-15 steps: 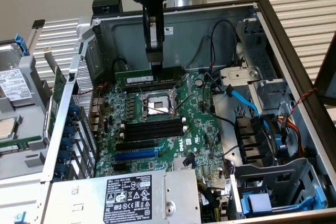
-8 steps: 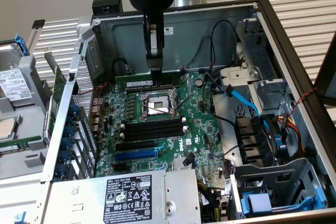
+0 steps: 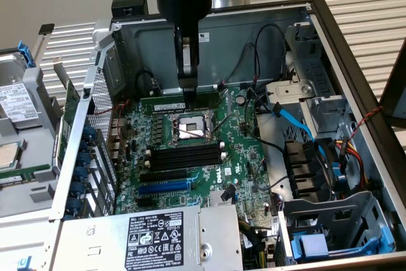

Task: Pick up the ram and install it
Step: 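Insert the ram into the slot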

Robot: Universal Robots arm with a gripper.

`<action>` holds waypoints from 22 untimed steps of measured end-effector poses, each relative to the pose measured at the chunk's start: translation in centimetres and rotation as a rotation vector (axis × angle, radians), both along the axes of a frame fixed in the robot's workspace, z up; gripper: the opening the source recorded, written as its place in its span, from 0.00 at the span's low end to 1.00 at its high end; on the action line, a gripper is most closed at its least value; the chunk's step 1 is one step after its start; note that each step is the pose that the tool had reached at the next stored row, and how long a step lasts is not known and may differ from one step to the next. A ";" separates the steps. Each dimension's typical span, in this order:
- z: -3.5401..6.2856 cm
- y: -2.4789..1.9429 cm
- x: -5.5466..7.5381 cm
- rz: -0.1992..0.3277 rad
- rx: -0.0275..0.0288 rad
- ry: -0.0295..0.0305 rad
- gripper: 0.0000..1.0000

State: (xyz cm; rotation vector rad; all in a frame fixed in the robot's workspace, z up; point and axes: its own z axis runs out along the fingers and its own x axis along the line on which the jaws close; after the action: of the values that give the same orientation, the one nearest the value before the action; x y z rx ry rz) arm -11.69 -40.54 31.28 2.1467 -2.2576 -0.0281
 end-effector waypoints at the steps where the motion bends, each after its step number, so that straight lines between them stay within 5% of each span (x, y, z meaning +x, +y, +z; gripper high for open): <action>1: -0.18 0.00 0.0 0.000 -0.0002 -0.0001 0.12; 9: -1.35 -0.10 0.0 0.000 -0.0074 -0.0010 0.12; 15: -1.83 -0.10 0.0 0.000 -0.0201 -0.0135 0.12; 22: -3.08 -0.09 -0.1 0.000 -0.0204 -0.0147 0.12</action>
State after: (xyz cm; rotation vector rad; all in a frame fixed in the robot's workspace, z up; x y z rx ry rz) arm -11.81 -40.64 28.20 2.1442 -2.2556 0.0107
